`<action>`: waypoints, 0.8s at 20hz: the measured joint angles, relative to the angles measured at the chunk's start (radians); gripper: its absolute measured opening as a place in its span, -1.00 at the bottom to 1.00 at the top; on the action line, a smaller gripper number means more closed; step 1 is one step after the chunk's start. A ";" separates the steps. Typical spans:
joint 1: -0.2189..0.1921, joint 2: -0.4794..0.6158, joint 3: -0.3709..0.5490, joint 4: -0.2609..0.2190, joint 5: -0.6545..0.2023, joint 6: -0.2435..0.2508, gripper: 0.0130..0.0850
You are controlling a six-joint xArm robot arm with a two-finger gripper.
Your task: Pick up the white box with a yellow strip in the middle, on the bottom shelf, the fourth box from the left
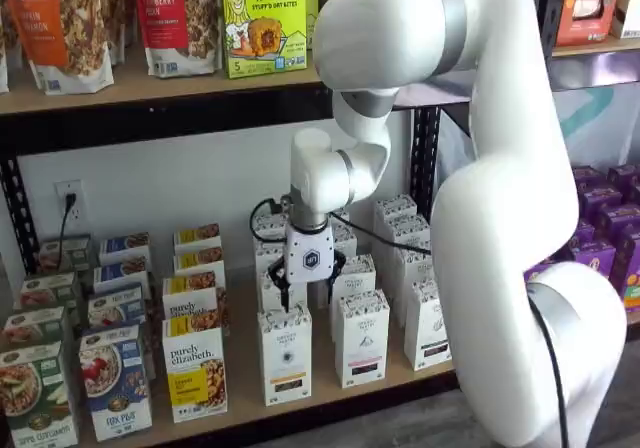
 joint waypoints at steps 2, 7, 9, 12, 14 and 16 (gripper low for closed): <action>-0.007 0.016 -0.020 0.010 0.006 -0.016 1.00; -0.018 0.059 -0.075 0.035 0.030 -0.048 1.00; -0.020 0.076 -0.095 0.030 0.030 -0.046 1.00; -0.021 0.099 -0.121 0.031 0.034 -0.048 1.00; -0.021 0.107 -0.130 0.040 0.034 -0.056 1.00; -0.018 0.129 -0.157 0.045 0.037 -0.057 1.00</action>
